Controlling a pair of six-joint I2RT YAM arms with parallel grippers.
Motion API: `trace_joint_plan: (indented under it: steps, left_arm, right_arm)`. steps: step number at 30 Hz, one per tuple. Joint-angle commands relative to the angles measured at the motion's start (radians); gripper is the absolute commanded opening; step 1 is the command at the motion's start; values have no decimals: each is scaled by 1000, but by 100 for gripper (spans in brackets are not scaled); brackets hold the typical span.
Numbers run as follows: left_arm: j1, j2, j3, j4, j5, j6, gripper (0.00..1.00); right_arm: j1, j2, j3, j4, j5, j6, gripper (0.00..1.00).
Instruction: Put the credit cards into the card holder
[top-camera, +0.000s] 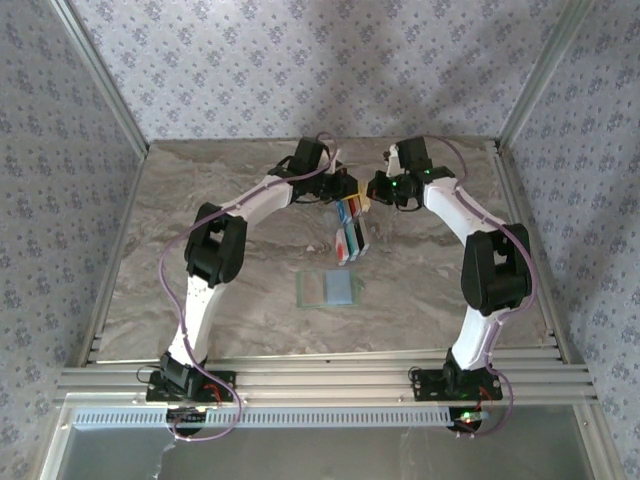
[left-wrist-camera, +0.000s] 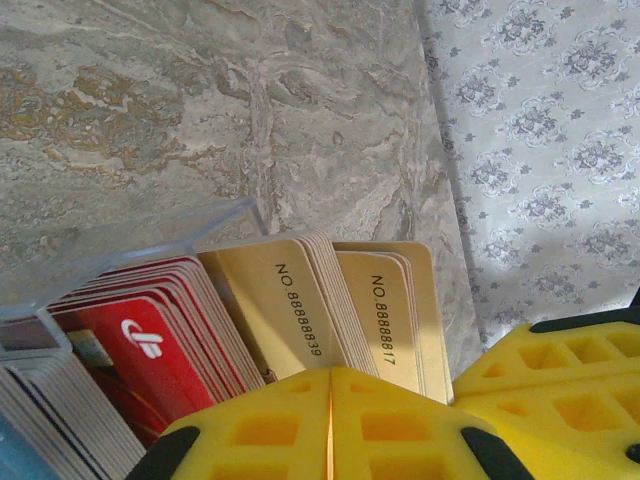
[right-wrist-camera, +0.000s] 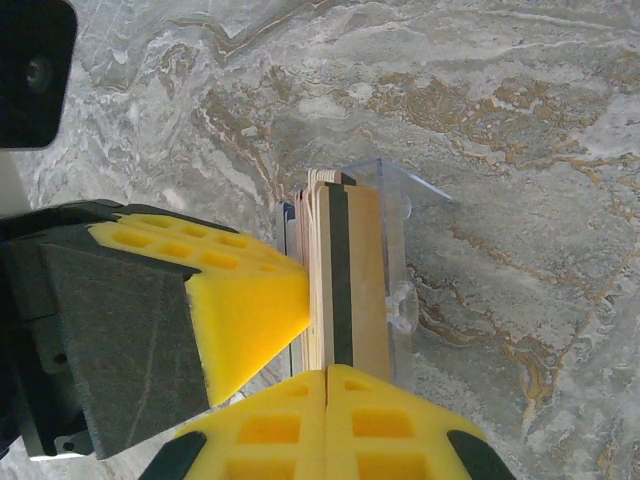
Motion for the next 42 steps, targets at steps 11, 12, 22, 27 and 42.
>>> trace_joint_plan:
  steps: [11, 12, 22, 27, 42]
  left_arm:
    - [2, -91, -18, 2, 16, 23, 13]
    - [0, -89, -16, 2, 17, 23, 13]
    - [-1, -56, 13, -8, 30, 23, 13]
    - [-1, -49, 12, -10, 27, 20, 13]
    - [1, -52, 6, -11, 22, 20, 13]
  right_arm:
    - [-12, -3, 33, -27, -144, -1, 7]
    - [-16, -3, 30, -19, -158, 3, 7]
    - [-37, 5, 9, 28, -231, 39, 15]
    - [-41, 15, 6, 43, -253, 48, 15]
    - [-55, 28, -1, 45, -242, 62, 1]
